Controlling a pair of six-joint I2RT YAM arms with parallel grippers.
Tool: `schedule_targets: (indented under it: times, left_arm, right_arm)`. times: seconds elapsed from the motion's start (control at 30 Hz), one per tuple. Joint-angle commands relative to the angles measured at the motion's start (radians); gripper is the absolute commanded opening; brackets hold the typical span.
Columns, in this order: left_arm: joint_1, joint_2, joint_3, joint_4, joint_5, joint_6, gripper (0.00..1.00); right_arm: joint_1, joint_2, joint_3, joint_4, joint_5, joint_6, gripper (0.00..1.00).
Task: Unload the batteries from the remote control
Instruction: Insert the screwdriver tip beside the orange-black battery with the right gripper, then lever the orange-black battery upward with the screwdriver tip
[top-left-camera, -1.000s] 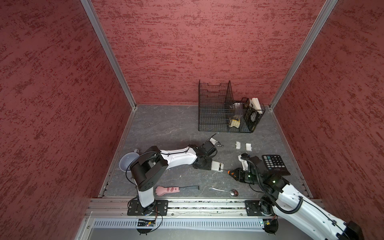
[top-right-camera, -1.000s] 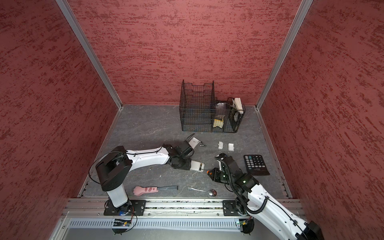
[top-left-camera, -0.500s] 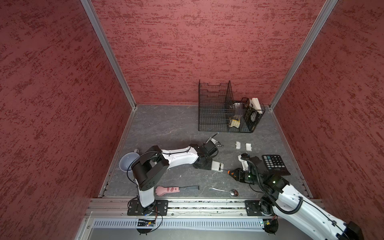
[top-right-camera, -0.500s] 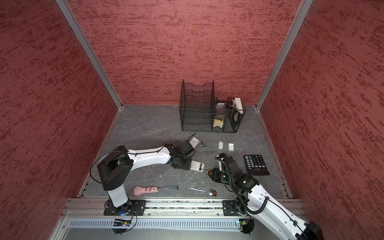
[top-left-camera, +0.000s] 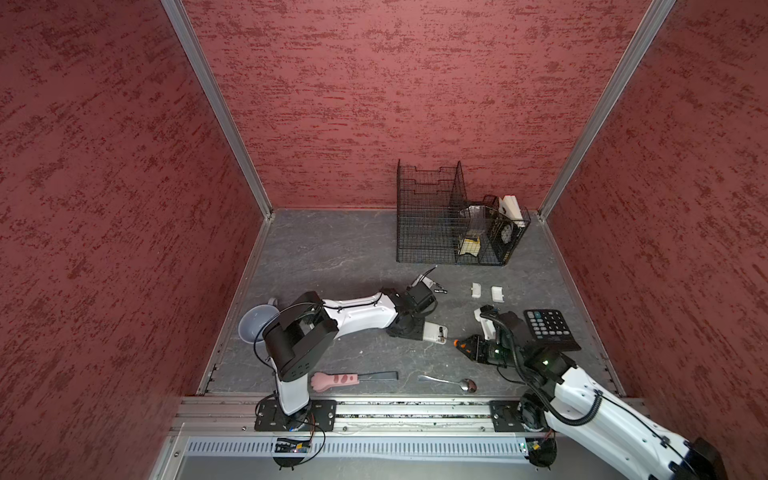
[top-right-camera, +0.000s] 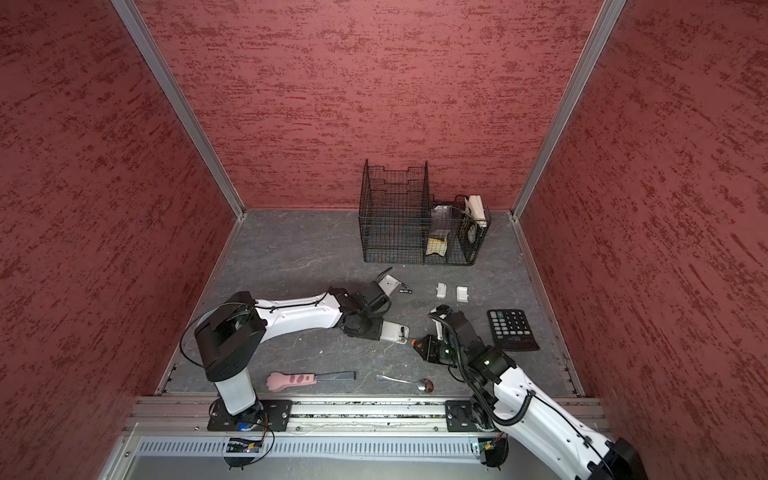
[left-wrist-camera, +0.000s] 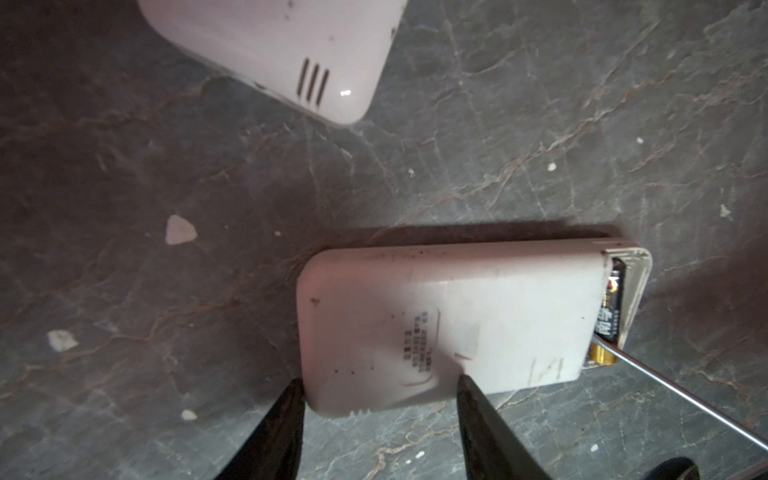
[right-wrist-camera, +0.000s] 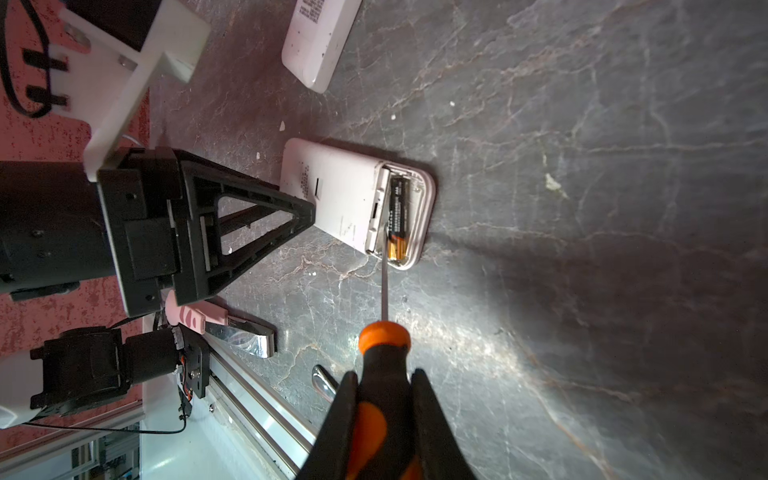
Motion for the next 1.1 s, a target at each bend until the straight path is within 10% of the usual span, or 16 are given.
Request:
schedule_targets:
  times: [0.0, 1.07]
  left_arm:
    - [-0.013, 0.058, -0.037, 0.006, -0.049, 0.016, 0.56]
    - [-0.006, 0.035, -0.057, 0.012, -0.055, 0.022, 0.56]
  right_arm:
    - [0.003, -0.004, 0.022, 0.064, -0.022, -0.025, 0.00]
    - [0.003, -0.064, 0.091, -0.172, 0.115, -0.010, 0.00]
